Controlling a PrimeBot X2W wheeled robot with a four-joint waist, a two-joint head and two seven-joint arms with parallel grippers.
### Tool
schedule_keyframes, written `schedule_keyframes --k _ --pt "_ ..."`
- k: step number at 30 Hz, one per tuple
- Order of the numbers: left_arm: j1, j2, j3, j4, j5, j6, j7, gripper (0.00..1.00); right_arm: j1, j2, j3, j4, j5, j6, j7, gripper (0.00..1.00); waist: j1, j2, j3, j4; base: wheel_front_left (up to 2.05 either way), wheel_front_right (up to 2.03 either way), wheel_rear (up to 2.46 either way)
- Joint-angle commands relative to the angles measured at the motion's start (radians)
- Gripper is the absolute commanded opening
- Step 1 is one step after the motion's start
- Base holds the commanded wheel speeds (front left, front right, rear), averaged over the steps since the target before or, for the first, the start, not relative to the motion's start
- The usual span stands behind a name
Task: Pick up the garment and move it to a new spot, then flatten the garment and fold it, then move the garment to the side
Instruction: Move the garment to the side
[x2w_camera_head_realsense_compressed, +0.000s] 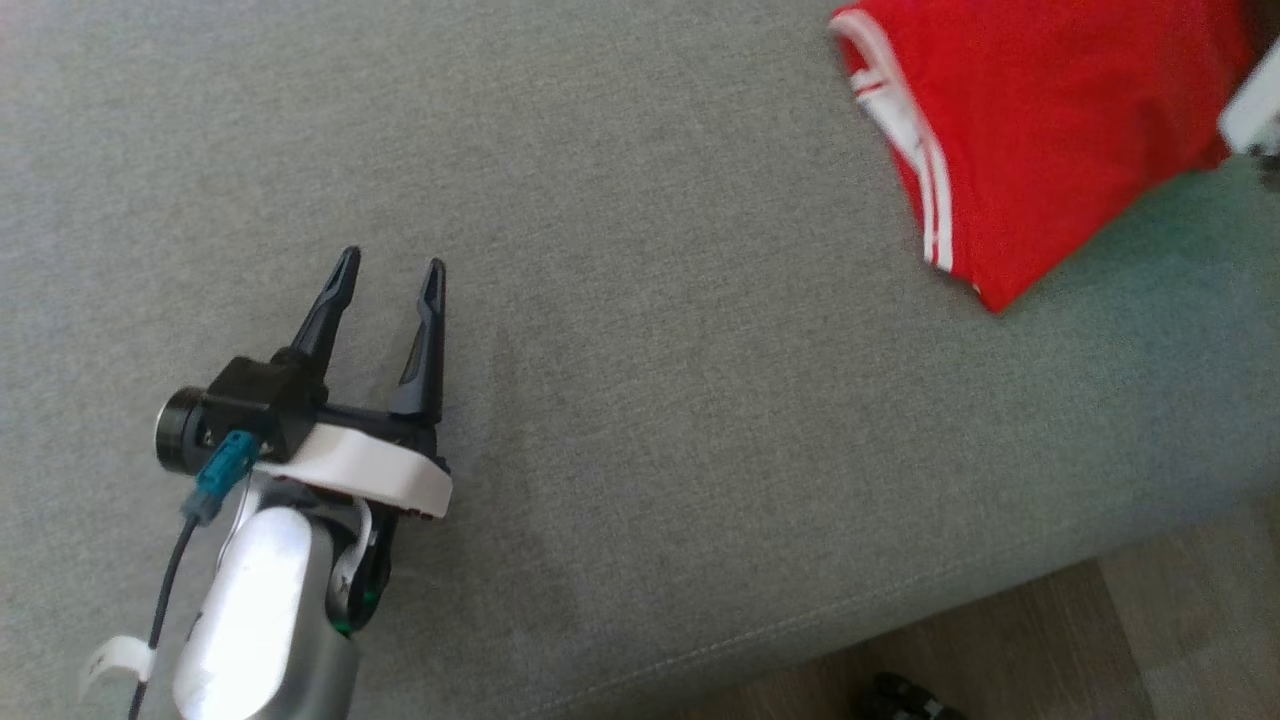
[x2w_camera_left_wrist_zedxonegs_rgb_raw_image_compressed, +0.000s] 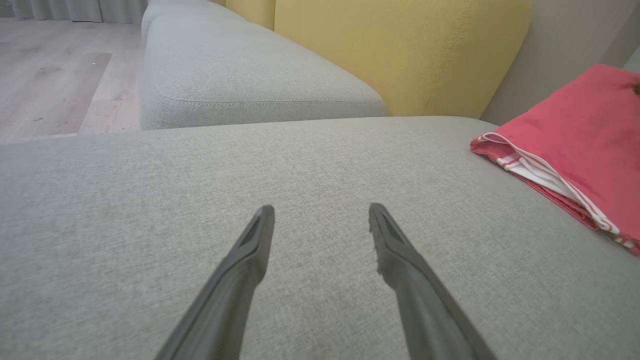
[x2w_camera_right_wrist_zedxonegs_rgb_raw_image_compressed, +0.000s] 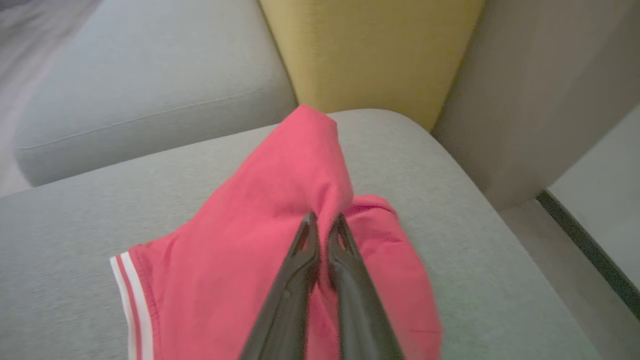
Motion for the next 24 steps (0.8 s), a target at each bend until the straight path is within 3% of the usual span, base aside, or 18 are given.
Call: schedule_keyframes --k 1,5,6,7,16,24 --pt "-0.034 0.019 0.026 -0.038 0.015 0.001 -0.005 1.00 -0.031 -0.031 -0.022 -0.006 -0.028 -0.001 -0.004 0.00 -0.0002 0.0000 0.006 -0.005 0.00 0.00 0.00" --pt "-0.038 0.023 0.021 -0.038 0.014 0.002 -0.001 1.00 -0.043 -0.027 -0.062 0.056 -0.103 -0.001 -0.016 0.00 -0.0002 0.0000 0.013 -0.008 0.00 0.00 0.00" --pt "-0.040 0.023 0.019 -0.037 0.013 0.002 -0.001 1.00 -0.045 -0.021 -0.072 0.069 -0.123 -0.001 -0.026 0.42 -0.0002 0.0000 0.014 -0.007 0.00 0.00 0.00" --pt "-0.043 0.023 0.017 -0.036 0.013 0.002 0.000 1.00 -0.047 -0.013 -0.082 0.084 -0.141 -0.001 -0.036 1.00 -0.0002 0.0000 0.015 -0.005 0.00 0.00 0.00" --pt "-0.044 0.015 0.025 -0.019 -0.008 0.014 -0.007 1.00 -0.040 0.024 -0.146 0.124 -0.313 -0.001 -0.229 1.00 -0.0002 0.0000 -0.055 0.037 0.00 0.00 0.00" --pt "0.004 0.005 0.073 -0.030 -0.037 0.042 -0.013 1.00 0.069 0.078 -0.116 -0.045 -0.328 -0.001 -0.353 1.00 -0.0002 0.0000 -0.216 0.084 0.00 0.00 0.00"
